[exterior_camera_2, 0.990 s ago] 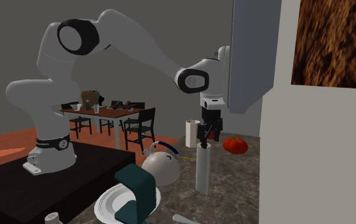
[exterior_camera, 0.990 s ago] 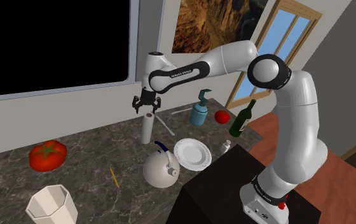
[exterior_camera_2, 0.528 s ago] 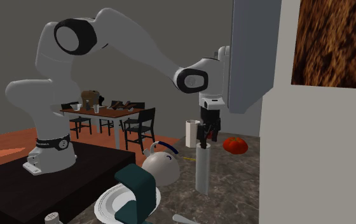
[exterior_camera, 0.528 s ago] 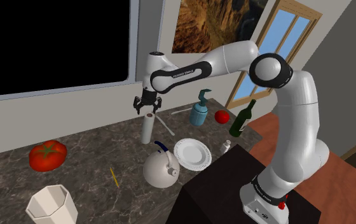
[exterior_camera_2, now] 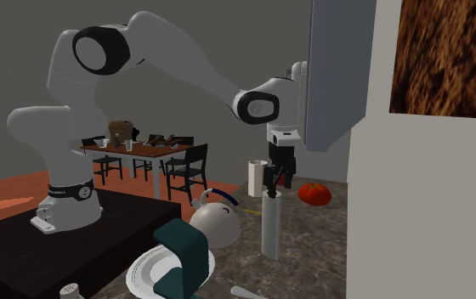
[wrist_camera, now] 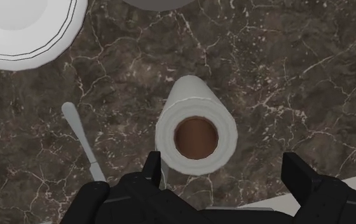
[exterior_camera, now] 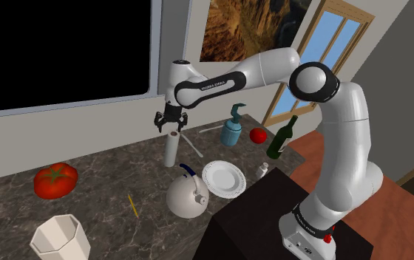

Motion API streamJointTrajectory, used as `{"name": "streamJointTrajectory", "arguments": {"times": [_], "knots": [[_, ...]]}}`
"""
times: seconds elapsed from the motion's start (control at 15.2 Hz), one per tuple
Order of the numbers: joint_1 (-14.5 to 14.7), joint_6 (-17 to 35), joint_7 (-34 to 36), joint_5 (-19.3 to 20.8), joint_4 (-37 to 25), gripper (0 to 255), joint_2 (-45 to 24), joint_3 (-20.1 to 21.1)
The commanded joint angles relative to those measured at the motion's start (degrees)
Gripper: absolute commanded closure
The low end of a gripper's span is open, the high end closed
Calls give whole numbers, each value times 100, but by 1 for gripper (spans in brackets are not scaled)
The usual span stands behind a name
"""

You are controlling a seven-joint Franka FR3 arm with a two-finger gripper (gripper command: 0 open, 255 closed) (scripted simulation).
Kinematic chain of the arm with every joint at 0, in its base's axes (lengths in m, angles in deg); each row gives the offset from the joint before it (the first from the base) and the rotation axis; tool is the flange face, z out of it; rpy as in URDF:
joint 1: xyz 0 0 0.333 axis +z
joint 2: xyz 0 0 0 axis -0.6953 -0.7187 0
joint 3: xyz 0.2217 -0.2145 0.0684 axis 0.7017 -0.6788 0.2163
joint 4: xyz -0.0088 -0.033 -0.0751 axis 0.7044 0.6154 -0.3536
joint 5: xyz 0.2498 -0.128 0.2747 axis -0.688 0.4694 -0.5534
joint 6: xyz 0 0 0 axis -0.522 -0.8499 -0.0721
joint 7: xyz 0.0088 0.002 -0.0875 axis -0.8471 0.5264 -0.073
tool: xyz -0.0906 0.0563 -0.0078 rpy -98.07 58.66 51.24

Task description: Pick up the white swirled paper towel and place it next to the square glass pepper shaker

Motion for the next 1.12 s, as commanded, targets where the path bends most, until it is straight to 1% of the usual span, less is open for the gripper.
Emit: {"name": "streamJointTrajectory", "arguments": {"times": [0.0,0.2,0.26,0.73,1.06], "knots": [[0,3,-6,2,-1,0,-5,-1],[196,104,814,273,870,0,797,-124],[228,102,911,306,957,0,883,-139],[326,487,1057,553,1020,0,524,-314],[326,488,1057,553,1020,0,524,-315]]}}
